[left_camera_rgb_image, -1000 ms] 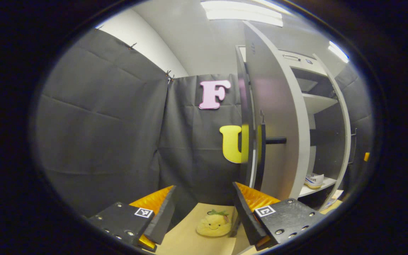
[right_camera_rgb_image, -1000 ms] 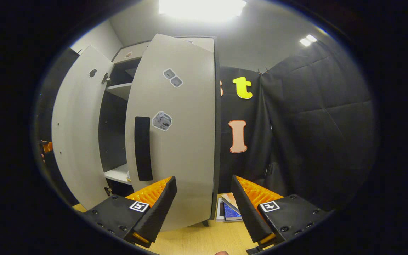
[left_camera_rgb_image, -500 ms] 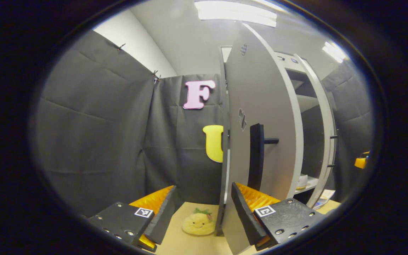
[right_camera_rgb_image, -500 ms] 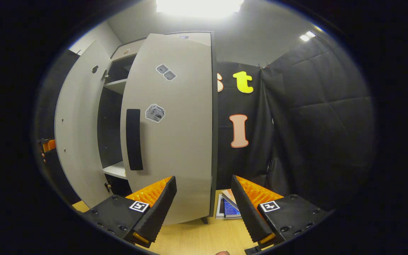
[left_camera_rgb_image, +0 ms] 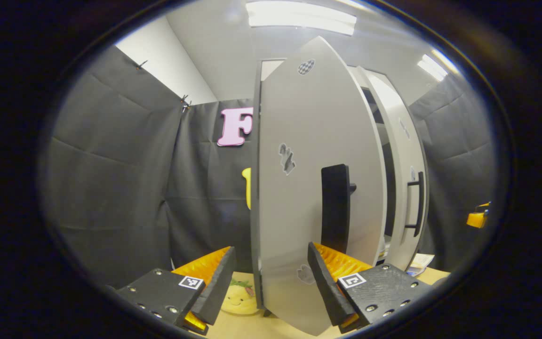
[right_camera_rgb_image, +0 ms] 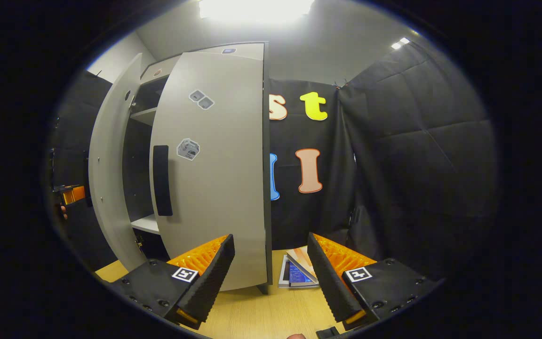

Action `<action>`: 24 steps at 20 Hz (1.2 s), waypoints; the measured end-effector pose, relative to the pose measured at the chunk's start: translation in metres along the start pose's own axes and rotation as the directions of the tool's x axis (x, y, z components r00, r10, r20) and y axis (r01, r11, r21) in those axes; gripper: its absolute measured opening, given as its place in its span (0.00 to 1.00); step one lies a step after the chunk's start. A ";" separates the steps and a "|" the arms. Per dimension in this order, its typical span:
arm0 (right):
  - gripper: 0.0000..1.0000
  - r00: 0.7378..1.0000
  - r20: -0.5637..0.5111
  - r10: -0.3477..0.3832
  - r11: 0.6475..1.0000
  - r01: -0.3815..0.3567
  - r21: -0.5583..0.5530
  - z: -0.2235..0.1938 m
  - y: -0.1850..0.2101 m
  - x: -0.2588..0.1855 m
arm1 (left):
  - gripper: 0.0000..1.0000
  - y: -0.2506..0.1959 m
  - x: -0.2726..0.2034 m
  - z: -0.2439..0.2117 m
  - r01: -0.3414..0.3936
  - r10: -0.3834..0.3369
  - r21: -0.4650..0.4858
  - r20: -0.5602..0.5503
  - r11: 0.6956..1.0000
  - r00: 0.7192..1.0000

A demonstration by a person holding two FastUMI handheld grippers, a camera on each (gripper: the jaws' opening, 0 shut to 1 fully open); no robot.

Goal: Grab one shoe with the right hand and put it into the shoe cabinet, grab the other shoe with the left hand and put it into the shoe cabinet; then close the right door with the right hand and the left door with the left hand.

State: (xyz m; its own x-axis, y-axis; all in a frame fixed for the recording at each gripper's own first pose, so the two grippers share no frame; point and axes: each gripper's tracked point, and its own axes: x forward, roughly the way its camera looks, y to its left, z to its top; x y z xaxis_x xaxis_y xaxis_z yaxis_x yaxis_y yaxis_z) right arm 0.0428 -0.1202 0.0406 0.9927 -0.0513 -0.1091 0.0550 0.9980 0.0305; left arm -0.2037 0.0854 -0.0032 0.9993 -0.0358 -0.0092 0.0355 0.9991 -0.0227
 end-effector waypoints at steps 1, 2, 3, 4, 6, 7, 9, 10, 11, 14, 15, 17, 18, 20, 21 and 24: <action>0.98 1.000 0.000 -0.005 1.000 0.005 -0.001 -0.001 -0.004 0.000 | 0.88 -0.013 0.004 -0.003 0.012 -0.012 -0.001 -0.002 1.000 1.000; 0.96 1.000 -0.001 0.002 1.000 -0.002 0.000 -0.003 -0.005 -0.001 | 0.88 -0.022 0.006 -0.005 0.022 -0.022 0.002 -0.008 1.000 1.000; 0.97 1.000 -0.001 0.013 1.000 -0.013 0.005 -0.004 -0.005 0.000 | 0.89 -0.029 0.006 -0.008 0.023 -0.023 0.010 -0.014 1.000 1.000; 0.96 1.000 -0.001 0.025 1.000 -0.025 0.008 -0.004 -0.005 0.000 | 0.88 -0.034 0.004 -0.009 0.021 -0.021 0.019 -0.018 1.000 1.000; 0.96 0.999 0.000 0.050 0.999 -0.050 0.010 -0.005 -0.006 0.001 | 0.88 -0.040 -0.010 -0.010 0.011 -0.010 0.035 -0.016 0.999 1.000; 0.96 0.998 -0.001 0.065 0.998 -0.065 0.015 -0.005 -0.006 0.002 | 0.88 -0.043 -0.016 -0.009 0.006 -0.005 0.043 -0.015 0.999 1.000; 0.94 0.995 0.006 0.100 0.995 -0.100 0.027 -0.004 -0.003 0.005 | 0.88 -0.048 -0.030 -0.007 -0.011 0.012 0.065 -0.015 0.998 1.000; 0.96 0.993 0.010 0.114 0.993 -0.114 0.031 -0.003 -0.001 0.004 | 0.88 -0.049 -0.037 -0.005 -0.017 0.018 0.071 -0.016 0.997 1.000; 0.96 0.992 0.013 0.126 0.991 -0.126 0.035 -0.002 0.002 0.004 | 0.88 -0.050 -0.045 -0.005 -0.018 0.019 0.072 -0.014 0.997 1.000; 0.94 0.987 0.031 0.160 0.986 -0.161 0.048 0.001 0.014 -0.003 | 0.88 -0.048 -0.062 0.002 -0.019 0.020 0.088 -0.004 0.996 1.000; 0.96 0.985 0.039 0.167 0.985 -0.168 0.047 0.003 0.019 -0.007 | 0.88 -0.047 -0.067 0.004 -0.017 0.017 0.093 0.001 0.996 1.000; 0.96 0.983 0.054 0.176 0.983 -0.178 0.044 0.007 0.028 -0.017 | 0.89 -0.047 -0.079 0.009 -0.008 0.007 0.097 0.007 0.995 1.000; 0.96 0.982 0.060 0.179 0.982 -0.182 0.046 0.008 0.033 -0.020 | 0.89 -0.046 -0.083 0.011 -0.002 0.001 0.100 0.009 0.995 1.000; 0.96 0.979 0.067 0.191 0.980 -0.194 0.049 0.009 0.045 -0.031 | 0.88 -0.043 -0.092 0.012 0.005 -0.006 0.104 0.007 0.995 1.000; 0.96 0.978 0.071 0.195 0.979 -0.198 0.044 0.011 0.051 -0.037 | 0.88 -0.042 -0.098 0.013 0.009 -0.010 0.105 0.012 0.994 1.000; 0.94 0.977 0.088 0.193 0.980 -0.196 0.034 0.014 0.063 -0.051 | 0.89 -0.036 -0.112 0.013 0.023 -0.025 0.109 0.015 0.994 1.000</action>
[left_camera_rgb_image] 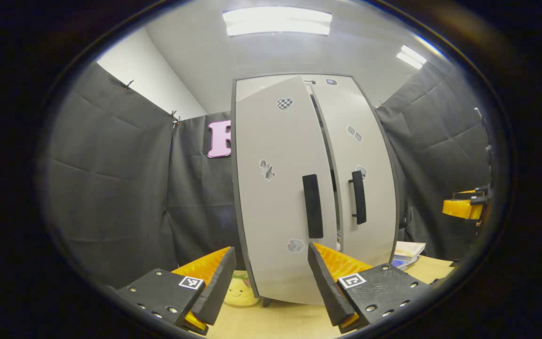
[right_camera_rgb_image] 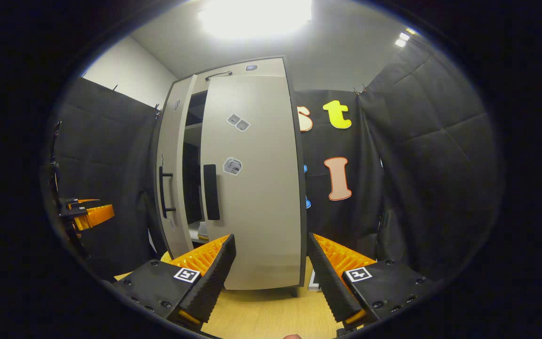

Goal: Grab one shoe with the right hand and put it into the shoe cabinet, grab the other shoe with the left hand and put it into the shoe cabinet; then close the right door with the right hand and the left door with the left hand.

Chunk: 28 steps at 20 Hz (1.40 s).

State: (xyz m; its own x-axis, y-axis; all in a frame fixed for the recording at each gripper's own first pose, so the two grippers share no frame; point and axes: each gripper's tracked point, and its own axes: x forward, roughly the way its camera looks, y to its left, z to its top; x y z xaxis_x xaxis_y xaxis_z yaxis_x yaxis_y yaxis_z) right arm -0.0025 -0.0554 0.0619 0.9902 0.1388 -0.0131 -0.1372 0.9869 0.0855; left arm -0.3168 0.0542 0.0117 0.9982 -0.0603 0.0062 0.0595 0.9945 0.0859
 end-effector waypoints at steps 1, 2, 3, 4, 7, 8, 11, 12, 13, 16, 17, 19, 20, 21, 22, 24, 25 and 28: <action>0.94 1.000 0.005 0.001 1.000 -0.001 0.001 0.000 0.005 -0.004 | 0.89 0.003 -0.004 0.000 0.002 -0.002 0.003 0.000 1.000 1.000; 0.94 1.000 0.007 0.004 1.000 -0.004 0.002 0.000 0.010 -0.007 | 0.88 0.006 -0.008 -0.001 0.004 -0.004 0.005 -0.001 1.000 1.000; 0.94 1.000 0.005 0.006 1.000 -0.006 0.001 0.000 0.015 -0.008 | 0.88 0.009 -0.012 -0.003 0.005 -0.004 0.004 -0.004 1.000 1.000; 0.96 1.000 0.005 0.006 1.000 -0.006 -0.002 0.000 0.019 -0.010 | 0.89 0.012 -0.014 -0.005 0.005 -0.005 0.003 -0.006 1.000 1.000; 0.96 1.000 0.008 0.006 1.000 -0.006 -0.010 0.000 0.028 -0.011 | 0.89 0.021 -0.017 -0.007 0.005 -0.005 -0.003 -0.013 1.000 1.000; 0.96 1.000 0.011 0.007 1.000 -0.007 -0.010 0.001 0.031 -0.012 | 0.89 0.023 -0.016 -0.008 0.005 -0.005 -0.004 -0.015 1.000 1.000; 0.96 1.000 0.016 0.004 1.000 -0.003 -0.015 0.001 0.035 -0.012 | 0.89 0.029 -0.017 -0.006 0.002 -0.002 0.003 -0.008 1.000 1.000; 0.96 1.000 0.017 0.004 1.000 -0.003 -0.018 0.001 0.036 -0.011 | 0.88 0.030 -0.018 -0.006 0.002 -0.002 0.003 -0.007 1.000 1.000; 0.96 1.000 0.020 0.003 1.000 -0.002 -0.020 0.001 0.037 -0.011 | 0.88 0.031 -0.017 -0.006 0.002 -0.002 0.002 -0.008 1.000 1.000; 0.96 1.000 0.027 0.002 1.000 -0.002 -0.020 0.004 0.037 -0.011 | 0.88 0.033 -0.015 -0.008 0.002 -0.002 -0.002 -0.012 1.000 1.000; 0.96 1.000 0.028 0.002 1.000 -0.001 -0.020 0.004 0.037 -0.012 | 0.89 0.033 -0.014 -0.009 0.002 -0.002 -0.003 -0.013 1.000 1.000; 0.94 1.000 0.029 0.000 1.000 0.000 -0.022 0.004 0.036 -0.010 | 0.88 0.033 -0.016 -0.010 0.003 -0.003 -0.002 -0.014 1.000 1.000; 0.96 1.000 0.031 0.001 1.000 0.000 -0.021 0.005 0.036 -0.010 | 0.88 0.034 -0.016 -0.010 0.002 -0.001 0.001 -0.017 1.000 1.000; 0.96 0.999 0.032 0.001 1.000 0.000 -0.021 0.006 0.036 -0.010 | 0.88 0.034 -0.015 -0.011 0.002 -0.002 0.004 -0.019 1.000 1.000; 0.96 0.999 0.034 0.002 1.000 -0.001 -0.021 0.006 0.036 -0.009 | 0.88 0.035 -0.015 -0.011 0.000 0.000 0.006 -0.019 1.000 1.000; 0.96 0.999 0.037 0.005 1.000 -0.004 -0.022 0.006 0.037 -0.008 | 0.88 0.036 -0.015 -0.010 0.000 0.000 0.005 -0.018 1.000 1.000; 0.94 0.999 0.037 0.005 1.000 -0.005 -0.023 0.006 0.037 -0.008 | 0.88 0.036 -0.016 -0.009 0.000 0.000 0.006 -0.016 1.000 1.000; 0.96 0.999 0.039 0.008 1.000 -0.007 -0.025 0.006 0.037 -0.006 | 0.89 0.041 -0.016 -0.009 -0.008 0.008 0.011 -0.015 1.000 1.000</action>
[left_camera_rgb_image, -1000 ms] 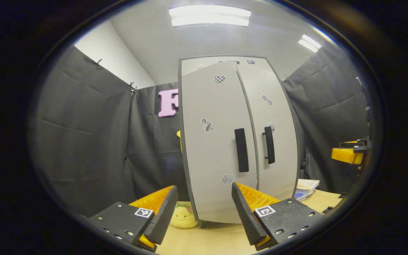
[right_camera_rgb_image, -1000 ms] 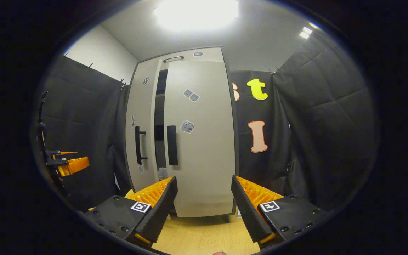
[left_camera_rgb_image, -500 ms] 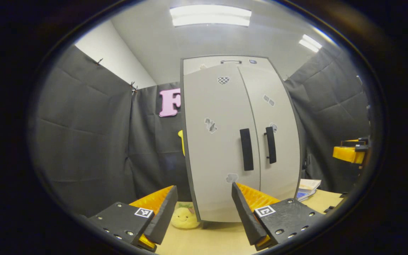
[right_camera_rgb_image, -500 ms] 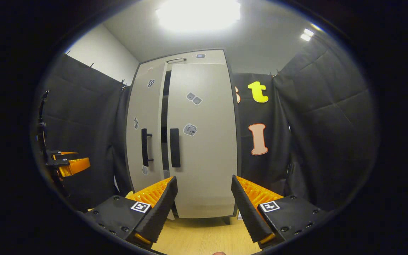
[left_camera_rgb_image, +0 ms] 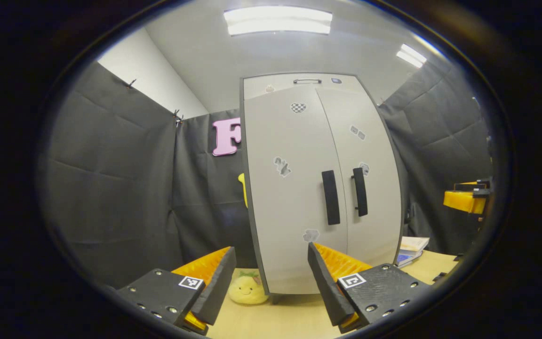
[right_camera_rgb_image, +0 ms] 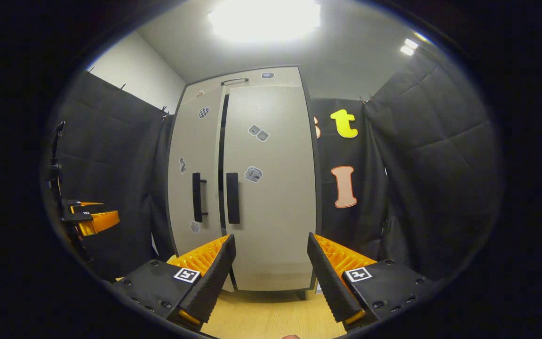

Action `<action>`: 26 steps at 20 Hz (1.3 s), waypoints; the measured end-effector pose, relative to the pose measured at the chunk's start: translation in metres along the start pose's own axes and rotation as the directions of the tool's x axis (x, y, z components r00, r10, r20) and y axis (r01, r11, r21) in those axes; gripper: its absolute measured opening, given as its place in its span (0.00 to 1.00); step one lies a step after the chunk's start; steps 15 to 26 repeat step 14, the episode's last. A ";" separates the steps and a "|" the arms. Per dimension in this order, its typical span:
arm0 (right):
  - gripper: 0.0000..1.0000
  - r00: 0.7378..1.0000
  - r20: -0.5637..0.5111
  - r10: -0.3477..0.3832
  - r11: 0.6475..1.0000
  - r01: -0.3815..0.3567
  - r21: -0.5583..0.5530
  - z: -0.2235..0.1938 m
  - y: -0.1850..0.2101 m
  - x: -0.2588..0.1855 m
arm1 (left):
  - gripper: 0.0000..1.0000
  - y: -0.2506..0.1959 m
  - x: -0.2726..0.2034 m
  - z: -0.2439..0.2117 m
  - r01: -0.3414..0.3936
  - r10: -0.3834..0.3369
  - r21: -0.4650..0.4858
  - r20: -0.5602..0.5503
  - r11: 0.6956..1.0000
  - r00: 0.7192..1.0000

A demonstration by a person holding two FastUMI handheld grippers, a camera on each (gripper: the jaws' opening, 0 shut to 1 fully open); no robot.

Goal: Grab one shoe with the right hand and put it into the shoe cabinet, grab the other shoe with the left hand and put it into the shoe cabinet; then close the right door with the right hand and the left door with the left hand.

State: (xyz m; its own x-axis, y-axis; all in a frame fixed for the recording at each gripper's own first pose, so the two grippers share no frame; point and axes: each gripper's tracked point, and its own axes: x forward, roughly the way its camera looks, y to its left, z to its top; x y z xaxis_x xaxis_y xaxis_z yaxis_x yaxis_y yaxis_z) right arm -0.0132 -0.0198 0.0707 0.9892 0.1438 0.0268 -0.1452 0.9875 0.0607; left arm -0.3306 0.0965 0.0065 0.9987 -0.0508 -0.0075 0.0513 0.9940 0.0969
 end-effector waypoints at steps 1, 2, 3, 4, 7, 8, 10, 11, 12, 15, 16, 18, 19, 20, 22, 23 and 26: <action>0.96 1.000 0.002 0.000 1.000 0.000 0.000 0.001 0.000 0.000 | 0.88 0.000 0.000 0.000 0.000 0.000 -0.002 -0.001 1.000 1.000; 0.94 1.000 0.004 0.000 1.000 0.000 -0.001 0.001 0.000 0.000 | 0.88 0.001 0.001 0.000 -0.002 0.002 -0.003 -0.002 1.000 1.000; 0.96 1.000 0.005 0.001 1.000 -0.001 0.000 0.001 0.000 0.001 | 0.88 0.002 0.000 0.000 -0.004 0.004 -0.003 -0.002 1.000 1.000; 0.96 1.000 0.005 0.001 1.000 -0.001 0.000 0.001 0.000 0.001 | 0.88 0.002 0.000 -0.001 -0.004 0.004 -0.003 -0.002 1.000 1.000; 0.95 1.000 0.004 0.002 1.000 -0.002 -0.001 0.000 0.001 0.002 | 0.88 0.001 0.000 0.000 -0.006 0.006 0.000 -0.003 1.000 1.000; 0.94 1.000 0.005 0.003 1.000 -0.003 -0.002 0.000 0.000 0.002 | 0.89 0.002 -0.001 -0.001 -0.006 0.006 0.000 -0.002 1.000 1.000; 0.96 1.000 0.008 0.003 1.000 -0.003 -0.002 0.001 0.000 0.001 | 0.88 0.002 -0.002 -0.001 -0.009 0.009 -0.001 -0.002 1.000 1.000; 0.96 1.000 0.010 0.003 1.000 -0.003 -0.002 0.002 0.000 0.001 | 0.88 0.003 -0.003 0.000 -0.011 0.011 -0.002 -0.003 1.000 1.000; 0.94 1.000 0.012 0.003 1.000 -0.003 -0.001 0.002 0.000 0.001 | 0.88 0.003 -0.003 0.000 -0.013 0.013 -0.004 -0.001 1.000 1.000; 0.96 1.000 0.013 0.000 1.000 0.000 0.000 0.003 -0.002 0.002 | 0.89 0.005 -0.004 0.001 -0.015 0.015 -0.005 0.001 1.000 1.000; 0.96 1.000 0.013 0.000 1.000 0.000 0.000 0.003 -0.002 0.002 | 0.89 0.005 -0.004 0.001 -0.015 0.015 -0.005 0.001 1.000 1.000; 0.96 1.000 0.013 0.000 1.000 0.000 0.000 0.003 -0.002 0.002 | 0.89 0.005 -0.004 0.001 -0.015 0.015 -0.005 0.001 1.000 1.000; 0.96 1.000 0.013 0.000 1.000 0.000 0.000 0.003 -0.002 0.002 | 0.89 0.005 -0.004 0.001 -0.015 0.015 -0.005 0.001 1.000 1.000; 0.96 1.000 0.013 0.000 1.000 0.000 0.000 0.003 -0.002 0.002 | 0.89 0.005 -0.004 0.001 -0.015 0.015 -0.005 0.001 1.000 1.000; 0.96 1.000 0.013 0.000 1.000 0.000 0.000 0.003 -0.002 0.002 | 0.89 0.005 -0.004 0.001 -0.015 0.015 -0.005 0.001 1.000 1.000; 0.96 1.000 0.013 0.000 1.000 0.000 0.000 0.003 -0.002 0.002 | 0.89 0.005 -0.004 0.001 -0.015 0.015 -0.005 0.001 1.000 1.000; 0.96 1.000 0.013 0.000 1.000 0.000 0.000 0.003 -0.002 0.002 | 0.89 0.005 -0.004 0.001 -0.015 0.015 -0.005 0.001 1.000 1.000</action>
